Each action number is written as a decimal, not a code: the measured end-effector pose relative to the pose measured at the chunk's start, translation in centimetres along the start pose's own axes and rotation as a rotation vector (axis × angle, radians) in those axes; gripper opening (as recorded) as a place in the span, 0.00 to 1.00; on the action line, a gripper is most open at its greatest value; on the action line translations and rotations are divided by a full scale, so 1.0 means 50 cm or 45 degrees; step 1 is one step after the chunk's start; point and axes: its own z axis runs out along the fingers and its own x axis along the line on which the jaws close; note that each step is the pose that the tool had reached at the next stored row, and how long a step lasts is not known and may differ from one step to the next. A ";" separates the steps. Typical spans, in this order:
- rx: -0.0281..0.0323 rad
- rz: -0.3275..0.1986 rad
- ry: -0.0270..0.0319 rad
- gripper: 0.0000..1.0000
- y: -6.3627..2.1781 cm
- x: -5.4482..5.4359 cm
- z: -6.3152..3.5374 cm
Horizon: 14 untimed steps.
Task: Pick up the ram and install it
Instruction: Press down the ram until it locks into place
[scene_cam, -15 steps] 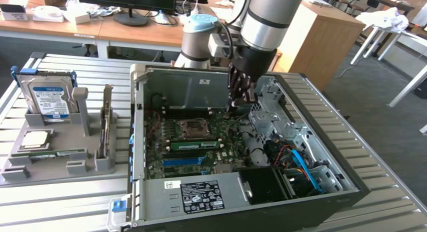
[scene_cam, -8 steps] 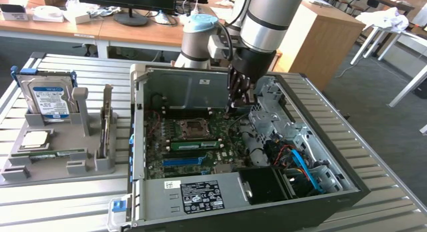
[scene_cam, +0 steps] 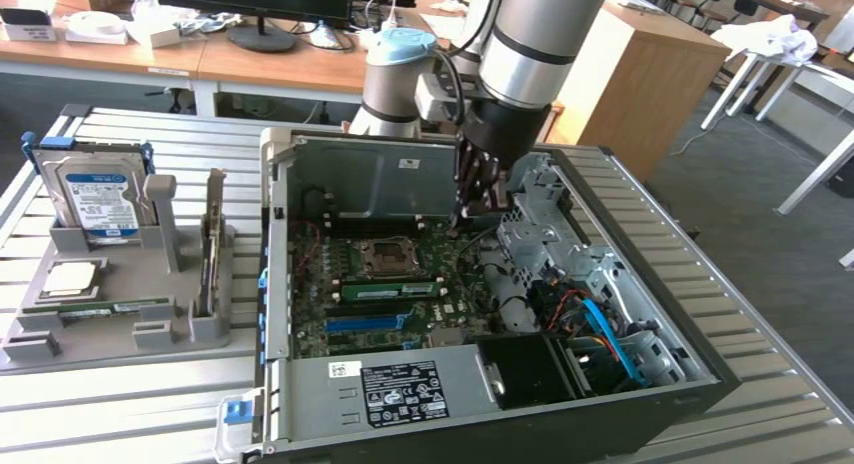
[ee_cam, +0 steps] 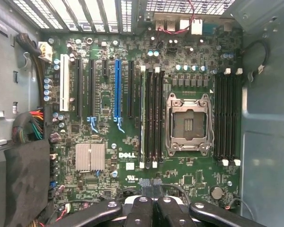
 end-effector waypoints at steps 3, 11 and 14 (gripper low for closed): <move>0.0000 0.000 -0.0001 0.10 0.000 0.000 0.003; 0.0000 0.000 -0.0001 0.10 0.000 0.001 0.014; 0.0000 0.000 -0.0001 0.10 0.000 0.001 0.018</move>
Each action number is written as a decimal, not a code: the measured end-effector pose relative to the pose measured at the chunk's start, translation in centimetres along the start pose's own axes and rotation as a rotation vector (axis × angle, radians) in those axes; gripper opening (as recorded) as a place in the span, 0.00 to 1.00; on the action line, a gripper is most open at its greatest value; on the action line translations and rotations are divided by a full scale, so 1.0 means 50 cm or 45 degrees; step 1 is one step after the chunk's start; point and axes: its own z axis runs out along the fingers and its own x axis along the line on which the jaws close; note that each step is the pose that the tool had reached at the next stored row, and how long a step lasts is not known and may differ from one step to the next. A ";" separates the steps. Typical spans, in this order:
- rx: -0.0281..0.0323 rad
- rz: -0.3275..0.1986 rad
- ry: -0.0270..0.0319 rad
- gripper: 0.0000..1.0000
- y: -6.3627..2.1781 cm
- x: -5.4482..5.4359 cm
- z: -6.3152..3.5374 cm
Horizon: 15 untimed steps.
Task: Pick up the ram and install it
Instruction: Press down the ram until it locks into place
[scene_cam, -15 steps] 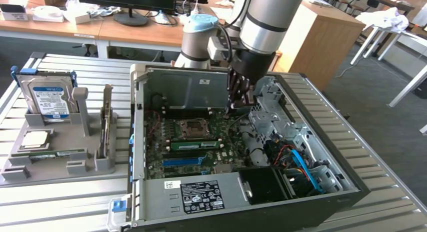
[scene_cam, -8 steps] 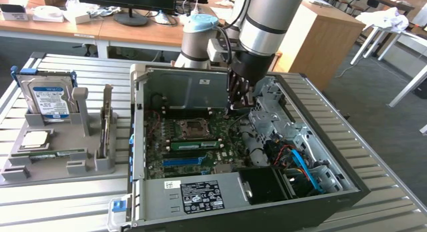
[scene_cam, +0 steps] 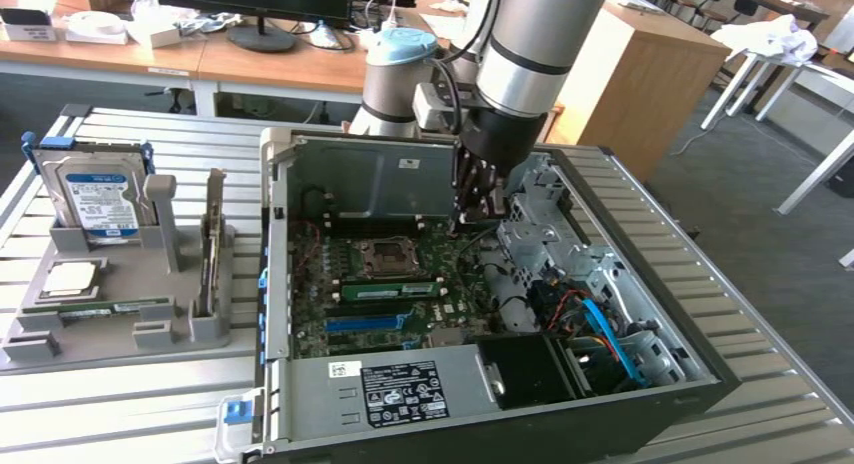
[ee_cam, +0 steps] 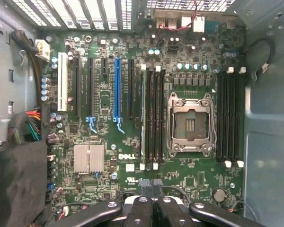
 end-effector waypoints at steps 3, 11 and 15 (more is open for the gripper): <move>0.0000 0.000 0.0000 0.10 0.000 0.000 0.004; 0.0000 0.000 0.0001 0.10 0.000 0.001 0.016; 0.0000 0.000 0.0001 0.10 0.000 0.002 0.022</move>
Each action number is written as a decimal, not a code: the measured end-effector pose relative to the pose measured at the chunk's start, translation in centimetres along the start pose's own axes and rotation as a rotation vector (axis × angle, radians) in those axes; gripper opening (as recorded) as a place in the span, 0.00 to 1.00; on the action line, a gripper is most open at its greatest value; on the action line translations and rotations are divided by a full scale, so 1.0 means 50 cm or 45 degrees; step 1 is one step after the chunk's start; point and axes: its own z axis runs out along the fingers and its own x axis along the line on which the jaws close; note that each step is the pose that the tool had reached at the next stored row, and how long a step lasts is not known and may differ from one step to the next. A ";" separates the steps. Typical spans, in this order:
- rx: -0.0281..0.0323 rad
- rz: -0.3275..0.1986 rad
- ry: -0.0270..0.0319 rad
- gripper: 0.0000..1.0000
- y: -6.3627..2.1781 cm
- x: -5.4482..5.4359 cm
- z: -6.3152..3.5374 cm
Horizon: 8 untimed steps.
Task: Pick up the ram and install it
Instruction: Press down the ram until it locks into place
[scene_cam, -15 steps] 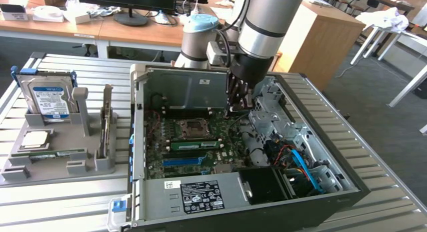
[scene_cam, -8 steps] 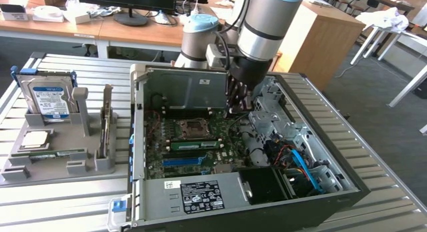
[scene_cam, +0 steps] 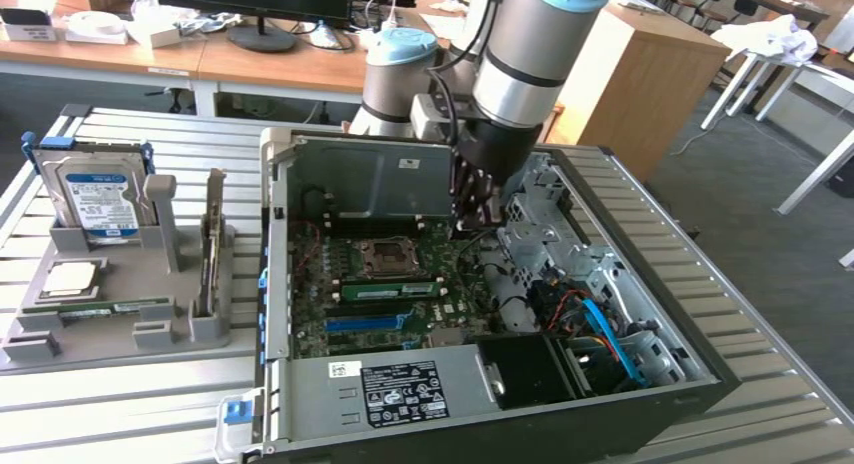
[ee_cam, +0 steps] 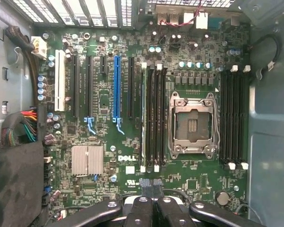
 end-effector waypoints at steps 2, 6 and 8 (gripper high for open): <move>0.0000 0.000 0.0000 0.10 0.000 0.000 0.003; 0.0000 0.000 -0.0001 0.10 0.000 0.001 0.010; 0.0001 0.000 -0.0001 0.10 0.000 0.001 0.013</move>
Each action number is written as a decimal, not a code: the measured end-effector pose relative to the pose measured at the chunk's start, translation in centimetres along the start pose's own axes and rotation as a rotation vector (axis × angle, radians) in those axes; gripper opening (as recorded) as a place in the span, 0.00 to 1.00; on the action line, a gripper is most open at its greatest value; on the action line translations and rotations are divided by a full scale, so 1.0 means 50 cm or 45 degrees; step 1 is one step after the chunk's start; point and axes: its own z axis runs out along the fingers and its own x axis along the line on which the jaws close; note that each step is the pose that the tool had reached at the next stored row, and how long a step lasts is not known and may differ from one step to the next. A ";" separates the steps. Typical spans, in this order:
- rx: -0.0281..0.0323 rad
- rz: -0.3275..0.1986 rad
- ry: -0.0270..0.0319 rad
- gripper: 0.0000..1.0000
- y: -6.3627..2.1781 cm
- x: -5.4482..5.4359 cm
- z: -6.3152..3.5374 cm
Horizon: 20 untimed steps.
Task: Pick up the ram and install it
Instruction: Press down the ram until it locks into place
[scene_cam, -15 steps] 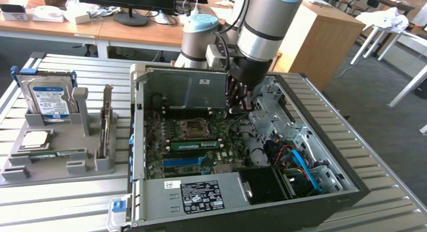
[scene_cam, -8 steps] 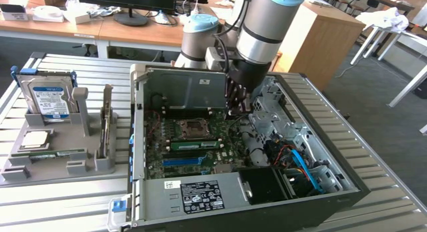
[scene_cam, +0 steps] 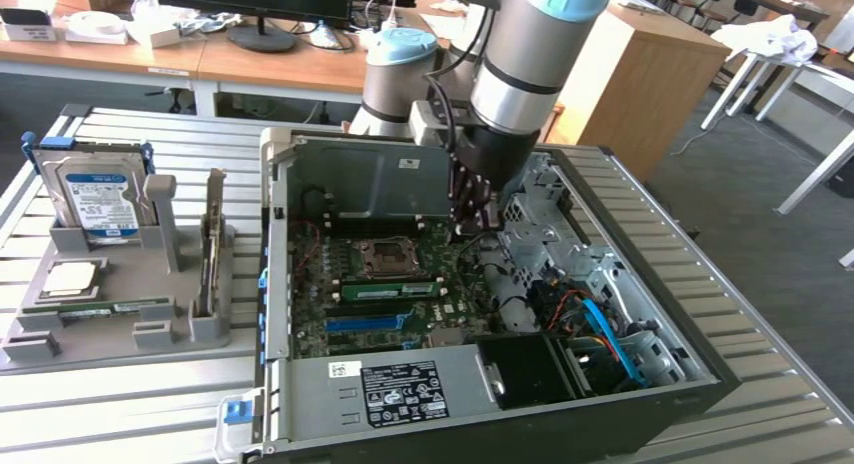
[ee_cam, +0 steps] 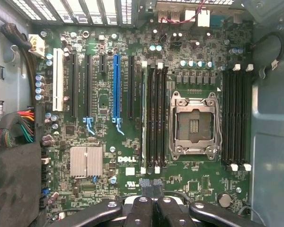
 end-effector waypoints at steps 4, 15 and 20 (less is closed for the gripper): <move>0.0000 0.000 0.0001 0.10 0.000 0.000 0.006; -0.0001 0.000 0.0001 0.10 0.000 0.002 0.022; 0.0000 0.000 0.0000 0.10 0.000 0.002 0.029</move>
